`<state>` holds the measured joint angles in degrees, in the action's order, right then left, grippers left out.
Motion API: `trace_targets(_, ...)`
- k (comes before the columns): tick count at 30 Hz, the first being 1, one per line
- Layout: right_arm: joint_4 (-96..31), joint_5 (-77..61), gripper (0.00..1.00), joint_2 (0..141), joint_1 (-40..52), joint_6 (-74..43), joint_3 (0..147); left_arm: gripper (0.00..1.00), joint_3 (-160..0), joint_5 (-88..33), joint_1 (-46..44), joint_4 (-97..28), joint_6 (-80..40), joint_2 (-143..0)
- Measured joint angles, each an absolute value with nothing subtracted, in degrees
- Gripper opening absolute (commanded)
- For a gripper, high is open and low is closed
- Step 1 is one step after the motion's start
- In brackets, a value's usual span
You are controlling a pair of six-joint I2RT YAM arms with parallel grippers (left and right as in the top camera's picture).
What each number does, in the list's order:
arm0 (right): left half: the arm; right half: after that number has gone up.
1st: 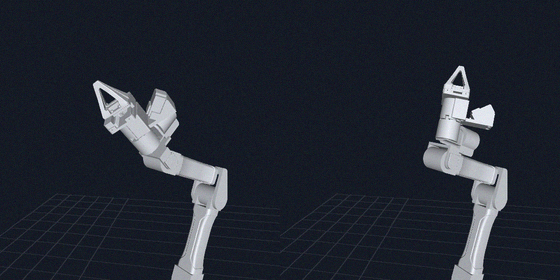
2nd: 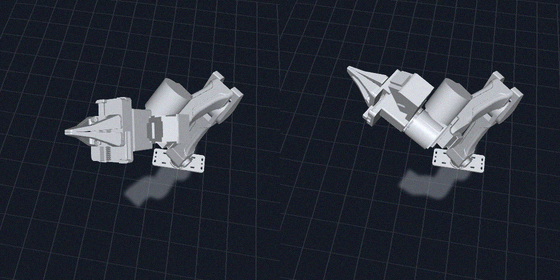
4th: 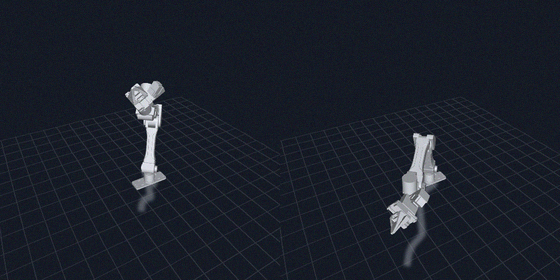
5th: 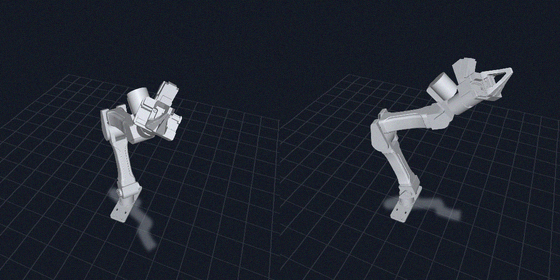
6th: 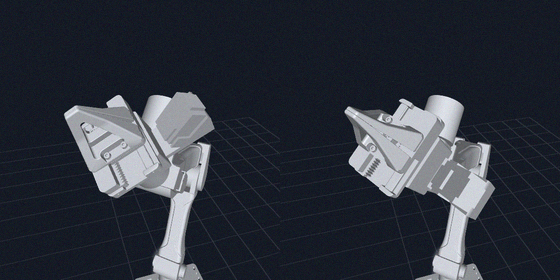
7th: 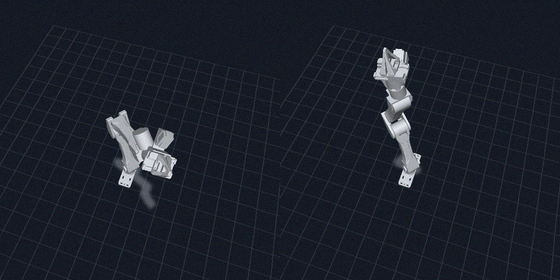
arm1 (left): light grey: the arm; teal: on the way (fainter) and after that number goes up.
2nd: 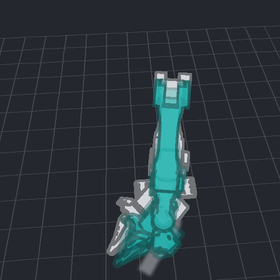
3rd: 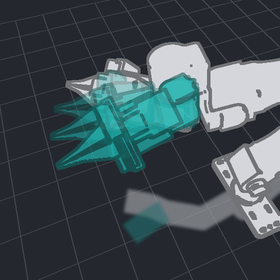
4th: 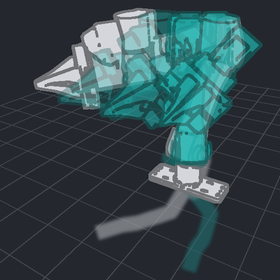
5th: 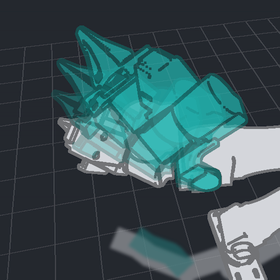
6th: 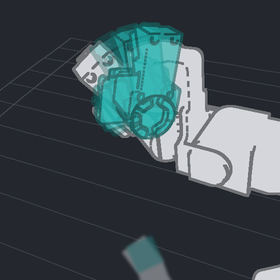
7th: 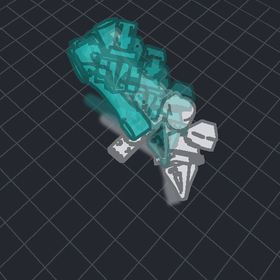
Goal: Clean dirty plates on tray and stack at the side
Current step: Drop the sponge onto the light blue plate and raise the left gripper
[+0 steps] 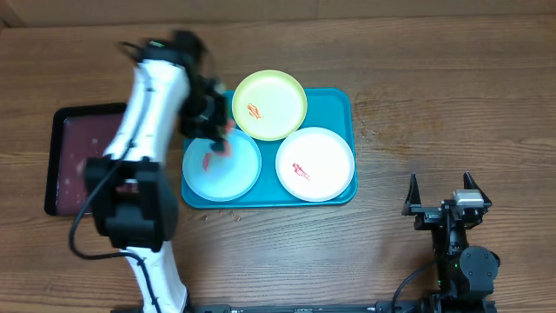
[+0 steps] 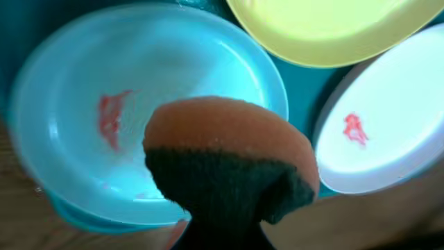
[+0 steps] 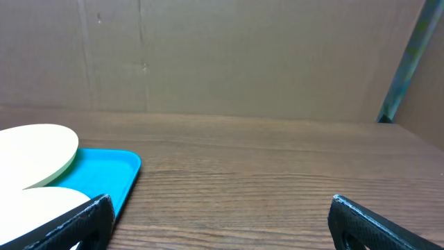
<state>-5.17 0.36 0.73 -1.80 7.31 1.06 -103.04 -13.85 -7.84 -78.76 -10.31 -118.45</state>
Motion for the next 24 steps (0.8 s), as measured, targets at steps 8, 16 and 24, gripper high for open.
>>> trace_targets(8,-5.17,0.38,1.00,0.73,-1.80,7.31,1.06,0.04,-90.52,-6.07,-14.66,-67.72,-16.21,-118.45)
trace_targets(16,-5.17,0.36,1.00,0.73,-1.80,7.33,1.06,0.68,-86.74,-3.60,-14.63,-64.18,-18.55,-118.48)
trace_targets(24,-5.17,0.36,1.00,0.73,-1.80,7.31,1.06,0.69,-104.09,-3.18,-11.75,-78.70,-18.52,-118.76)
